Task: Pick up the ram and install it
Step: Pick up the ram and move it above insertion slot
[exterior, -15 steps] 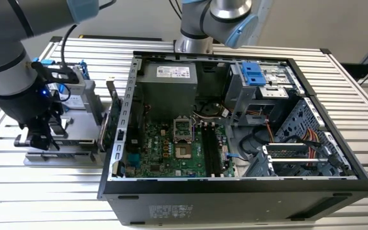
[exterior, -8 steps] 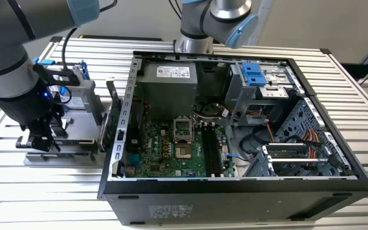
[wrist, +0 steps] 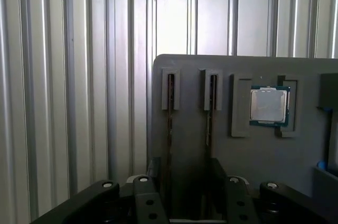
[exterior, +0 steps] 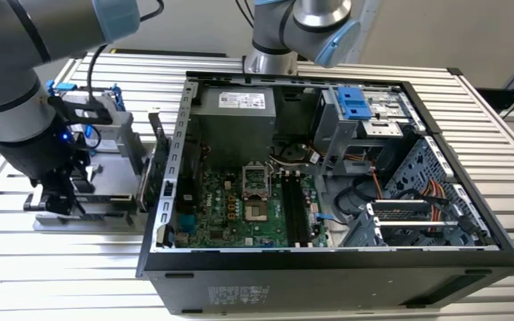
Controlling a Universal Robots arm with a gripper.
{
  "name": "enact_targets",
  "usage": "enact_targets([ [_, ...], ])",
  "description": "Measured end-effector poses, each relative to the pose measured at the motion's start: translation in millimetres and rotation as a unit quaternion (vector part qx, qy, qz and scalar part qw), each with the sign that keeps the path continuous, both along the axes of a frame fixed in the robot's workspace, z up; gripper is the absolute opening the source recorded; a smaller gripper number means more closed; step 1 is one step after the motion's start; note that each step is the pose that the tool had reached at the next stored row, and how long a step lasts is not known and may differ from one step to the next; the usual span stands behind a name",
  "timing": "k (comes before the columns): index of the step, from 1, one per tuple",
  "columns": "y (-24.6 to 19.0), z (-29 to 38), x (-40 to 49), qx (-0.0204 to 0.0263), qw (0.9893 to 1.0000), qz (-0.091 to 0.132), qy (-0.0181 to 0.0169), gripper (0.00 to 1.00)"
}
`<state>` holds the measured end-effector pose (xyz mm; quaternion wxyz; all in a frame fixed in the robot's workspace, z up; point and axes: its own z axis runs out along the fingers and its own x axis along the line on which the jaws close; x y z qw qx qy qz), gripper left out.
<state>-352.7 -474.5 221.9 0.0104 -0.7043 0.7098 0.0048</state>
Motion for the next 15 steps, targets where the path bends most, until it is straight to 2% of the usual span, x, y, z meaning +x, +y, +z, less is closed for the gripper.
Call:
enact_targets([
  [4,-3.1,-2.0,0.0,0.0000,1.0000,0.000,0.0000,1.00],
  [15,-6.1,-9.4,0.0,0.0000,1.0000,0.000,0.0000,1.00],
])
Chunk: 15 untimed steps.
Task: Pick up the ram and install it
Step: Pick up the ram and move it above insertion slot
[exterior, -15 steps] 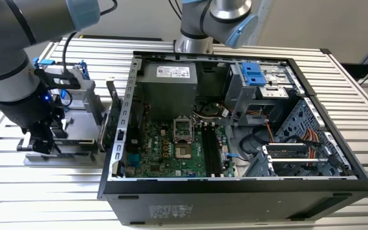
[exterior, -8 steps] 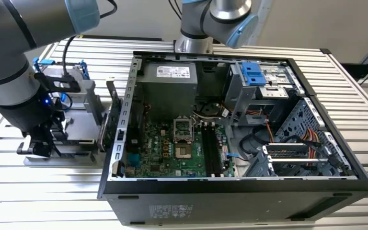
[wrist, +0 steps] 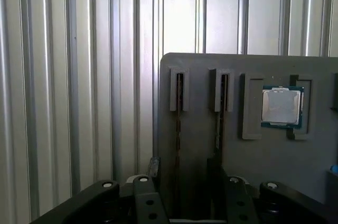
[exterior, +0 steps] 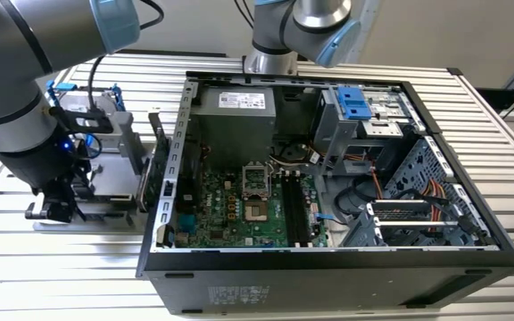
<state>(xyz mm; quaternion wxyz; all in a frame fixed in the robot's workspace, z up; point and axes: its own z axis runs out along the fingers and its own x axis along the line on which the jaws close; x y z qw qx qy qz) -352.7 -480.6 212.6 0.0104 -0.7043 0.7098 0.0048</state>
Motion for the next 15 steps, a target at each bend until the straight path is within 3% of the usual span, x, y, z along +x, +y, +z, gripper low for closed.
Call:
enact_targets([
  [15,-0.4,-10.5,0.0,-0.0001,1.0000,0.007,0.0000,1.00],
])
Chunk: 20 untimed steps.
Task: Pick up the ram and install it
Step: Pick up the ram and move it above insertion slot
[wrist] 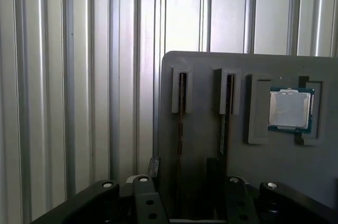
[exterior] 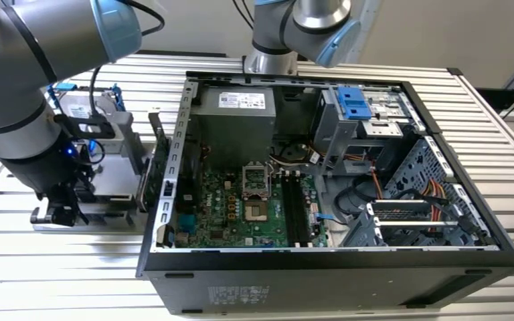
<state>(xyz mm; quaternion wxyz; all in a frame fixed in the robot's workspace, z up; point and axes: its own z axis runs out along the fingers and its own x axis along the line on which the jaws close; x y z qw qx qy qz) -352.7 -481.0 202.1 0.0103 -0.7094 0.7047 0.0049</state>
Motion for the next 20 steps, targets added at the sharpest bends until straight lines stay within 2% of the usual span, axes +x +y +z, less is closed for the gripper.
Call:
enact_targets([
  [20,-0.9,-5.0,0.0,0.0000,1.0000,0.004,-0.0002,1.00],
])
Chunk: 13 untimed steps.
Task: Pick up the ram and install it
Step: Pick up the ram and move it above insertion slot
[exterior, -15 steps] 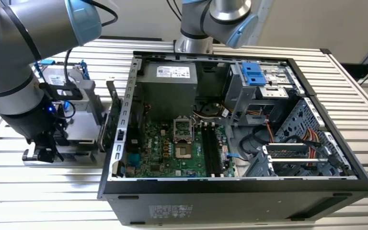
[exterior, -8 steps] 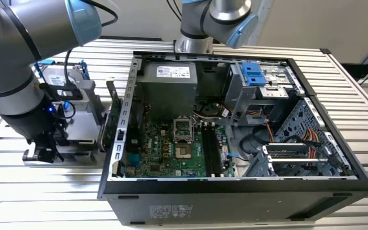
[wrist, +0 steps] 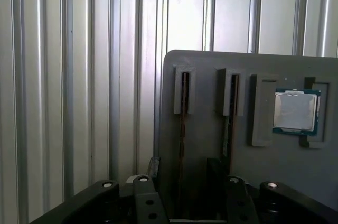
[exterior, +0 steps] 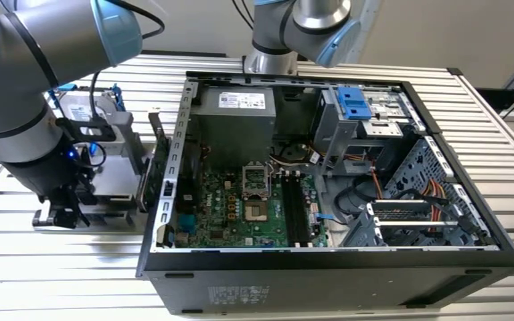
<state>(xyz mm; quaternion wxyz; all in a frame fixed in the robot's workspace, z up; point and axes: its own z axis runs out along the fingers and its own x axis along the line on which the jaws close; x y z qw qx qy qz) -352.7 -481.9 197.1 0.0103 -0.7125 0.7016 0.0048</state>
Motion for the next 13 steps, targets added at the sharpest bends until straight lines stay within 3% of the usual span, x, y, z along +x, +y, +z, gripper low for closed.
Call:
enact_targets([
  [5,0.0,-0.2,0.0,0.0000,1.0000,0.000,0.0000,1.00],
  [6,0.0,-0.2,0.0,0.0000,1.0000,0.000,0.0000,0.00],
  [13,0.0,-0.4,0.0,0.0000,1.0000,0.001,0.0000,0.00],
])
